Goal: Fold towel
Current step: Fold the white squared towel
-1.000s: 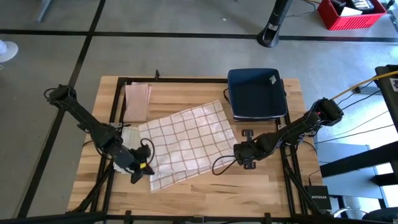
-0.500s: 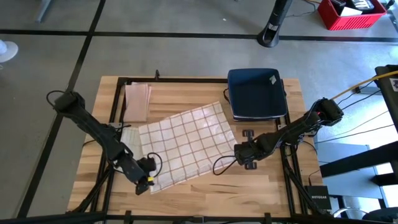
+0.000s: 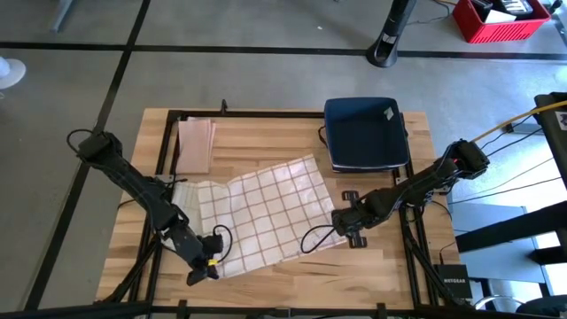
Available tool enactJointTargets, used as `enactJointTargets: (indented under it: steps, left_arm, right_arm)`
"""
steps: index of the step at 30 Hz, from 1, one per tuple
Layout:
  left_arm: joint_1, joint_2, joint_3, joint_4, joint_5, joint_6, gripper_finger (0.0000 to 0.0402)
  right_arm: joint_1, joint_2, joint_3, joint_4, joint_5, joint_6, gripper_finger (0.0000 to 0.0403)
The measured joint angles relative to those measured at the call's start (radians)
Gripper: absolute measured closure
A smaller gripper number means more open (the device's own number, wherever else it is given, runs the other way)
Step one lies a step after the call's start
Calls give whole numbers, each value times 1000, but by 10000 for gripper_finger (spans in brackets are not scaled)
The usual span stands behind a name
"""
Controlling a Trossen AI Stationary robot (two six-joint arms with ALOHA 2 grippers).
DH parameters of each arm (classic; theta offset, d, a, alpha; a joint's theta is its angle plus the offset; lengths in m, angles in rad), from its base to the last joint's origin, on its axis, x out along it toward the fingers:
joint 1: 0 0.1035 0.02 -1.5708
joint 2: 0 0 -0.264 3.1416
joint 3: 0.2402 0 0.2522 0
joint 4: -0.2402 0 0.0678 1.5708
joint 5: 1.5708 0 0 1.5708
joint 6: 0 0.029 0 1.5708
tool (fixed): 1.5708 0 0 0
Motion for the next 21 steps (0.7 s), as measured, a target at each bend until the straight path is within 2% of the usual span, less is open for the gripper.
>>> enactJointTargets:
  steps: [5, 11, 16, 21]
  left_arm:
    - [-22, 30, 0, -58, 0, -17, 397]
    - [-38, 93, 0, -65, 0, -41, 397]
    - [-37, 129, 0, -71, 2, -35, 389]
    - [-37, 129, 0, -142, 13, -51, 338]
  right_arm:
    - [0, 0, 9, 49, -98, 17, 395]
    - [43, 0, -27, 98, -110, 53, 391]
    - [52, 6, -42, 108, -122, 150, 355]
    - [51, 6, -42, 111, -144, 194, 301]
